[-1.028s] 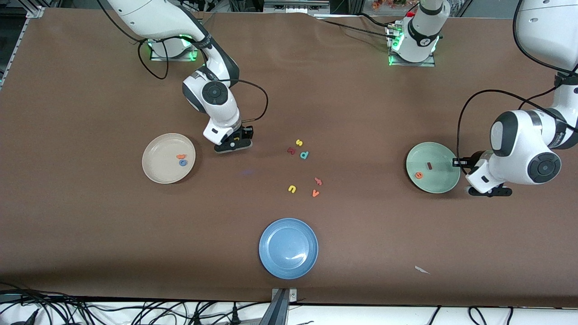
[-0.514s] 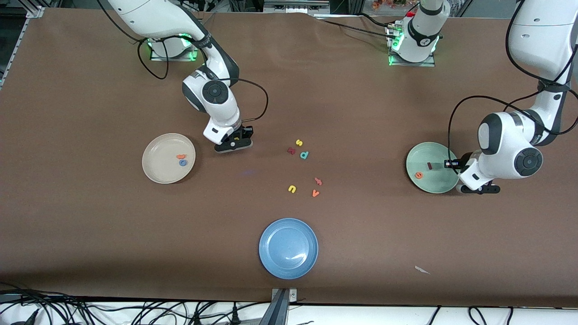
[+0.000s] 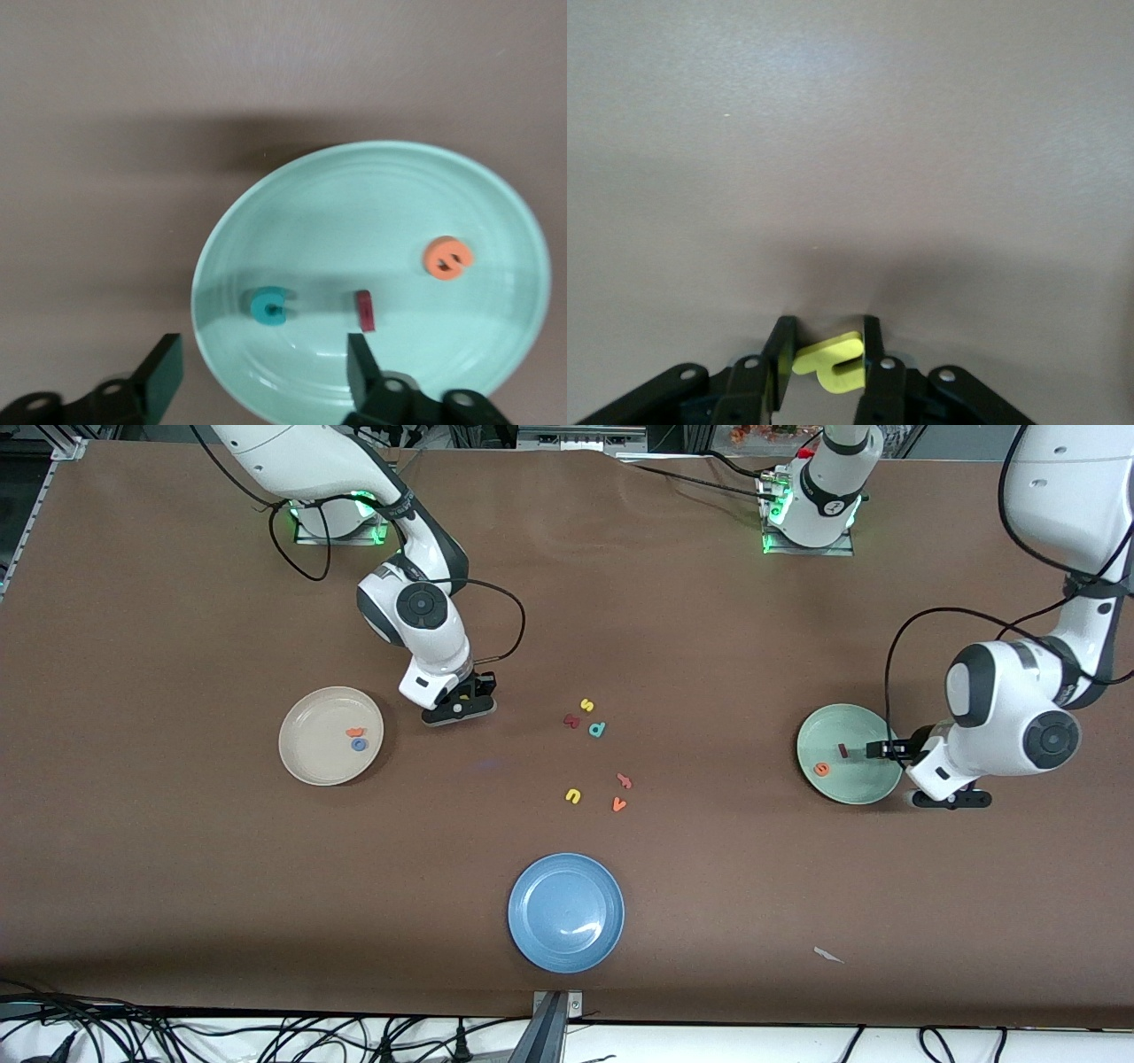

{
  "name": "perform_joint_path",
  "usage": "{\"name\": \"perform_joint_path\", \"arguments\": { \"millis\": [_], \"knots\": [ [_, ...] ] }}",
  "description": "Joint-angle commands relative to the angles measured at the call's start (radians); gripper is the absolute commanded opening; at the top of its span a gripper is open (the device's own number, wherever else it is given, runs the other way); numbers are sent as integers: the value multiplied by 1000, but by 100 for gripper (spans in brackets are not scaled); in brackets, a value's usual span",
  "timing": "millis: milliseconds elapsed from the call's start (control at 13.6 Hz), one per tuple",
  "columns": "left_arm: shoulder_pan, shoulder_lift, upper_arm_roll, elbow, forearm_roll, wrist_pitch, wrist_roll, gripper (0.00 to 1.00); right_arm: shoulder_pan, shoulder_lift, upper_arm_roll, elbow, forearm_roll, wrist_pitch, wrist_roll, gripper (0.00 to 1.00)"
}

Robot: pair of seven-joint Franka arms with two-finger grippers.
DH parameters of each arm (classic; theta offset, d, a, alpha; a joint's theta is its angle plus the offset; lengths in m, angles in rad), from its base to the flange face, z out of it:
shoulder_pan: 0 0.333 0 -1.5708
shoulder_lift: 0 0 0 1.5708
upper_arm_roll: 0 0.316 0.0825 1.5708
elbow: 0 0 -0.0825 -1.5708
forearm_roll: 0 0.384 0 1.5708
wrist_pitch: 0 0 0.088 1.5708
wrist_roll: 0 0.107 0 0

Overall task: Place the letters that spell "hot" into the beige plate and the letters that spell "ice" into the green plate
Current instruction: 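Place the yellow letter on the beige plate while the left gripper withdraws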

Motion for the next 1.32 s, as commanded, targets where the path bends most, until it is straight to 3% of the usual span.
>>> {"name": "perform_joint_path", "arguments": {
  "millis": [0,294,661,735,808,882,1249],
  "knots": [
    [-28,-68,6,116,-23,-175,11,100,-65,-74,3,-7,-13,-83,-81,12],
    [-49,-73,4,345,-26,-381,10,100,-157,-151,6,-7,-12,-181,-236,12],
    [-98,-114,6,483,-19,-470,8,100,-309,-177,-7,0,-7,-219,-503,14],
    [-98,-114,4,519,-19,-478,8,100,-313,-176,-37,0,-6,-218,-541,31],
    [-100,-113,4,543,-19,-479,8,100,-313,-174,-51,0,-4,-218,-537,88],
    [-106,-114,3,562,-19,-481,7,100,-313,-176,-53,0,-4,-218,-537,100],
    [-110,-146,-42,564,-11,-518,-93,100,-313,-200,-53,19,25,-247,-513,100]
  ]
}}
